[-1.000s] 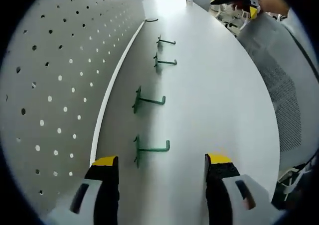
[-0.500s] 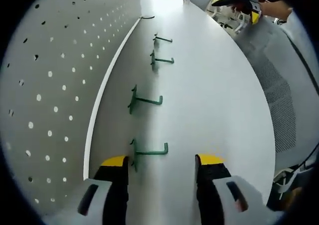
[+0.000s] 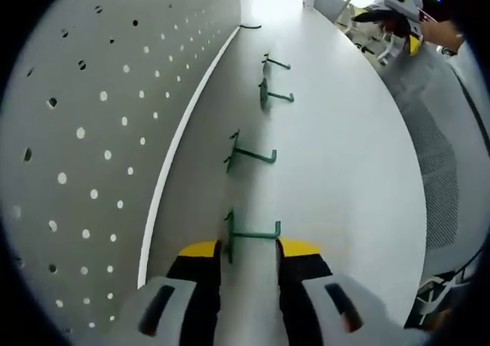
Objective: Insert the hook assembly into the mounting plate slot until the hook locks in place.
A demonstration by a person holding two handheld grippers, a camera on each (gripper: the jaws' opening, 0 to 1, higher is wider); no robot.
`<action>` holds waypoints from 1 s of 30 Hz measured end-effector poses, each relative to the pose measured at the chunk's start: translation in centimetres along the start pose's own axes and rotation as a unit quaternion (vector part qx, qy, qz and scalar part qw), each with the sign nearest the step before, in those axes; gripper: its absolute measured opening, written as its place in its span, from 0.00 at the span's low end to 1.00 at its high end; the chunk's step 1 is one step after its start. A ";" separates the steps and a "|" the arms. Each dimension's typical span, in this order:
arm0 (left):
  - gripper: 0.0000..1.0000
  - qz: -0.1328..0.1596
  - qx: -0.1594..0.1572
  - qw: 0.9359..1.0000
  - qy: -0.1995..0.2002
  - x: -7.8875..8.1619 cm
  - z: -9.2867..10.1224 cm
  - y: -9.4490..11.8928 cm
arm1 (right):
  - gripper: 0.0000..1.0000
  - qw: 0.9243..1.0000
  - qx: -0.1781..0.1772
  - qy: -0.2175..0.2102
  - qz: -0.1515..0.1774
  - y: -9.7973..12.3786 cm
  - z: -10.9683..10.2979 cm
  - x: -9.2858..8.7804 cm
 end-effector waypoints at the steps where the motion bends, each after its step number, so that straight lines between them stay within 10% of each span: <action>1: 0.25 0.000 0.002 1.000 0.003 0.0 -0.1 0.0 | 0.69 1.000 0.000 -0.001 0.000 0.0 0.0 0.0; 30: 0.03 -0.020 0.045 0.999 -0.003 -0.2 -0.4 0.3 | 0.68 1.000 -0.003 -0.002 0.004 0.2 0.0 0.1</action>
Point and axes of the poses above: the point that each gripper's makers call its tool centre point, and the gripper's own axes: y roughly backward along the fingers, z roughly to its right, x roughly out of its top, the point moved 7 cm from there along y, roughly backward along the fingers
